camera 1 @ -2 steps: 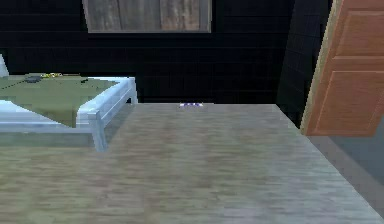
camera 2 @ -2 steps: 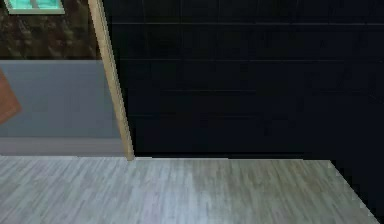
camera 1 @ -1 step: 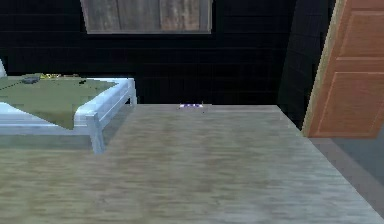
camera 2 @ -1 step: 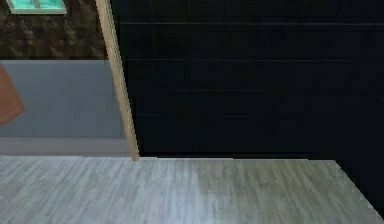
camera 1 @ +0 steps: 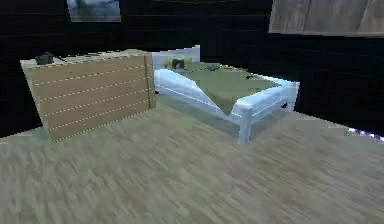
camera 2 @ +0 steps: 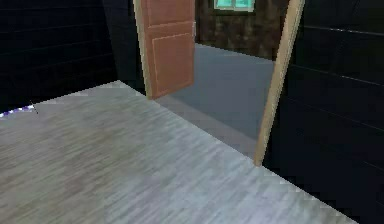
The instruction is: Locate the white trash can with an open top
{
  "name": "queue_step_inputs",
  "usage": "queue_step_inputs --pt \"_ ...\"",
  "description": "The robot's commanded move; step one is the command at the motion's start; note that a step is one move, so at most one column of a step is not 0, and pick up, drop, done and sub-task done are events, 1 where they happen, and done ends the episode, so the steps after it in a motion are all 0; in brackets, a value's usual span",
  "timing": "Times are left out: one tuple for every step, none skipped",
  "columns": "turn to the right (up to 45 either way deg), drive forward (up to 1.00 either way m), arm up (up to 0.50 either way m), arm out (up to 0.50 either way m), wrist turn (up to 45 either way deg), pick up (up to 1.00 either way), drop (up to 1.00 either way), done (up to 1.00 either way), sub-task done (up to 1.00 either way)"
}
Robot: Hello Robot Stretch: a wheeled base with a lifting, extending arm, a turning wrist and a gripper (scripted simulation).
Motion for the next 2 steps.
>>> queue_step_inputs --pt "-27.0 0.0 0.0 0.0 0.0 0.0 0.0 0.0 0.0" --pt "0.0 0.1 0.0 0.0 0.0 0.0 0.0 0.0 0.0"
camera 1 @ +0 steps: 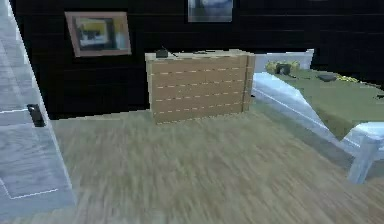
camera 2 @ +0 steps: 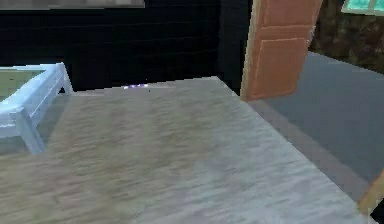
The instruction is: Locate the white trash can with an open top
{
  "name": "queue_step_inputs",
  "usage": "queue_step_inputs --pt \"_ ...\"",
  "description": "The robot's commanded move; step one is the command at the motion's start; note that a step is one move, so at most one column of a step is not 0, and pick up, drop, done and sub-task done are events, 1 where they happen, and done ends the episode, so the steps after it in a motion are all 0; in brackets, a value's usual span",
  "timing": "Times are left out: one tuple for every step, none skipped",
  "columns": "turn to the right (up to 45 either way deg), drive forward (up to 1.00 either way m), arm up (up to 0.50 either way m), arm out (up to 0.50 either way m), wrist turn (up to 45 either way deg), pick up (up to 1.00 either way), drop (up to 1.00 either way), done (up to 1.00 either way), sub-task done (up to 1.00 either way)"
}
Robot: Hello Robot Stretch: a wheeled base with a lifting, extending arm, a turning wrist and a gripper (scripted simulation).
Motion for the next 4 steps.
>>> queue_step_inputs --pt "-45.0 0.0 0.0 0.0 0.0 0.0 0.0 0.0 0.0" --pt "-12.0 0.0 0.0 0.0 0.0 0.0 0.0 0.0 0.0" --pt "0.0 0.45 0.0 0.0 0.0 0.0 0.0 0.0 0.0" --pt "-39.0 0.0 0.0 0.0 0.0 0.0 0.0 0.0 0.0"
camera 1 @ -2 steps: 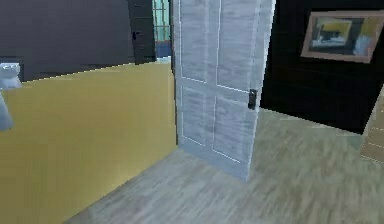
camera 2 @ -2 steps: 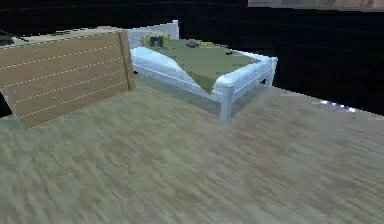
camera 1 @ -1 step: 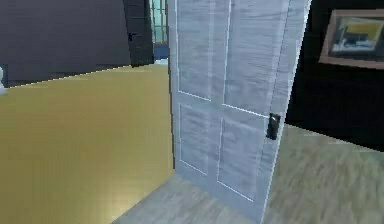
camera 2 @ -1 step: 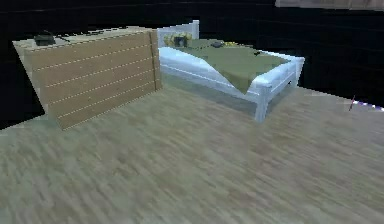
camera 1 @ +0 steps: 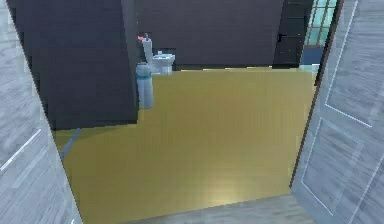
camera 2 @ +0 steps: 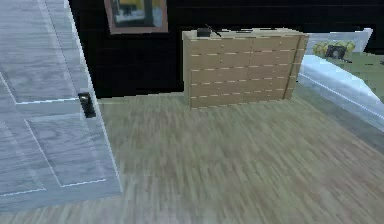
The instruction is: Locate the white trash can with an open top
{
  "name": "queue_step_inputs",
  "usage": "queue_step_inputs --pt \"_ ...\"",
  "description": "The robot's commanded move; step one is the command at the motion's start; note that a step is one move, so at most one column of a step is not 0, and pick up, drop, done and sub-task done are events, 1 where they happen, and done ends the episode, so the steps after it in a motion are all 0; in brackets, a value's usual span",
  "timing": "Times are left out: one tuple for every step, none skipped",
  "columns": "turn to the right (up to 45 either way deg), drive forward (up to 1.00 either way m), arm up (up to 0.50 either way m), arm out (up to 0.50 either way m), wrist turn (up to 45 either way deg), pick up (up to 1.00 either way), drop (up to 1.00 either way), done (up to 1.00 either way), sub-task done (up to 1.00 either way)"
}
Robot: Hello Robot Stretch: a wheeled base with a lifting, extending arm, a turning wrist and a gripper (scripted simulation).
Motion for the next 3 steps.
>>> queue_step_inputs --pt "0.0 0.2 0.0 0.0 0.0 0.0 0.0 0.0 0.0" --pt "-9.0 0.0 0.0 0.0 0.0 0.0 0.0 0.0 0.0" --pt "0.0 1.0 0.0 0.0 0.0 0.0 0.0 0.0 0.0"
